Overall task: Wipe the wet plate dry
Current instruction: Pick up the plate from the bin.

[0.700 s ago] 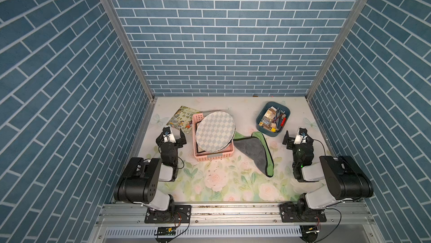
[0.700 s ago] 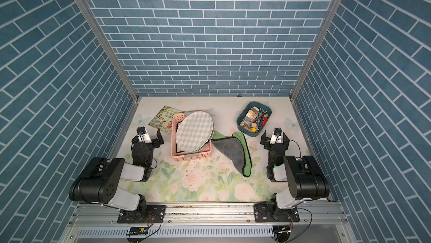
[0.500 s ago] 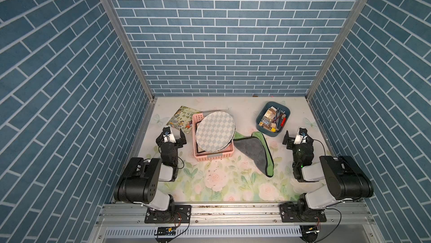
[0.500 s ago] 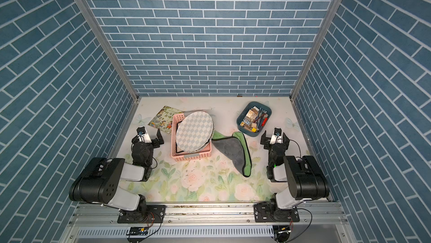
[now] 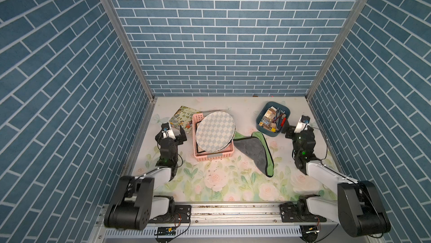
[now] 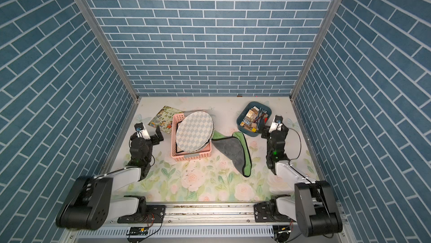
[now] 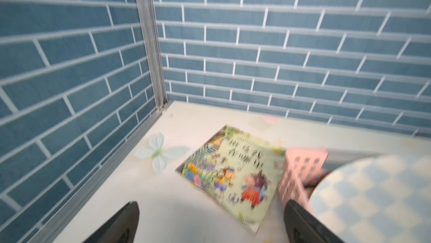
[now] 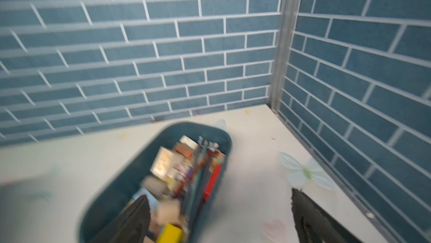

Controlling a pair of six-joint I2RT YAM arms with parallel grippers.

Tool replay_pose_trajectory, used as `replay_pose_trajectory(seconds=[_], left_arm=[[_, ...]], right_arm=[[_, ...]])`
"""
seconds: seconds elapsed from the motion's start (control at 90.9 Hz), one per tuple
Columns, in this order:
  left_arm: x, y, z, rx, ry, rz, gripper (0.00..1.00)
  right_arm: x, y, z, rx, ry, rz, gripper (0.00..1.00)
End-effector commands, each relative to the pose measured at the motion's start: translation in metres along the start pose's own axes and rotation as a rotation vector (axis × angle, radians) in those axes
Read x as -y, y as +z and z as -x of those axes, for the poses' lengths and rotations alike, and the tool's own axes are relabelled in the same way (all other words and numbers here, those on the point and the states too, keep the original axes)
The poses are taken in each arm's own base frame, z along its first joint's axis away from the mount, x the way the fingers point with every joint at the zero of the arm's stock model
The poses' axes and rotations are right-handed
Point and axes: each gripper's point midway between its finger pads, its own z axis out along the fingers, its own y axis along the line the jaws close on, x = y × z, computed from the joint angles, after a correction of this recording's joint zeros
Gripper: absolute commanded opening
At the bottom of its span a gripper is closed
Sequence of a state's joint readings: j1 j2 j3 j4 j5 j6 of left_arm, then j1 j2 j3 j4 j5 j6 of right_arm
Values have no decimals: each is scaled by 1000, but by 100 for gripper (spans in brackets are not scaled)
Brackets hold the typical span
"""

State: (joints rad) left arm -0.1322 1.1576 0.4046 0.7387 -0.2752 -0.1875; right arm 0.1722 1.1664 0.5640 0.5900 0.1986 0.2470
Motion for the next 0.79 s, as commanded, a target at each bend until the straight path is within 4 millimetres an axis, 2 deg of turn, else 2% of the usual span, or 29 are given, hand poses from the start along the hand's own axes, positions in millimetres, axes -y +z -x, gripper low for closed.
replay_pose_trajectory(seconds=[0.0, 0.099, 0.121, 0.198, 0.242, 0.341, 0.407, 0.528, 0.66, 0.781], left_arm=[[17, -22, 26, -141, -211, 55, 100], [68, -44, 29, -220, -276, -116, 100], [74, -47, 27, -238, -277, -138, 100], [89, -54, 16, -311, -244, -189, 100], [88, -54, 6, -356, -178, -183, 100], [74, -51, -3, -389, -98, -96, 100], [73, -50, -4, -387, -73, -96, 100], [74, -50, -8, -395, -56, -108, 100], [75, -50, -19, -425, -56, -110, 100], [75, -50, -29, -449, -59, -115, 100]], right_arm=[[-64, -23, -43, -395, 307, 262, 85], [-129, -38, -46, -494, 377, 499, 76], [-141, -39, -53, -535, 381, 526, 74], [-179, -42, -60, -619, 359, 622, 62], [-198, -44, -72, -668, 328, 658, 55], [-232, -42, -88, -719, 256, 700, 47], [-252, -41, -104, -750, 211, 722, 47], [-276, -29, -129, -813, 193, 724, 47], [-300, -22, -141, -837, 186, 760, 48], [-321, -23, -136, -836, 201, 826, 48]])
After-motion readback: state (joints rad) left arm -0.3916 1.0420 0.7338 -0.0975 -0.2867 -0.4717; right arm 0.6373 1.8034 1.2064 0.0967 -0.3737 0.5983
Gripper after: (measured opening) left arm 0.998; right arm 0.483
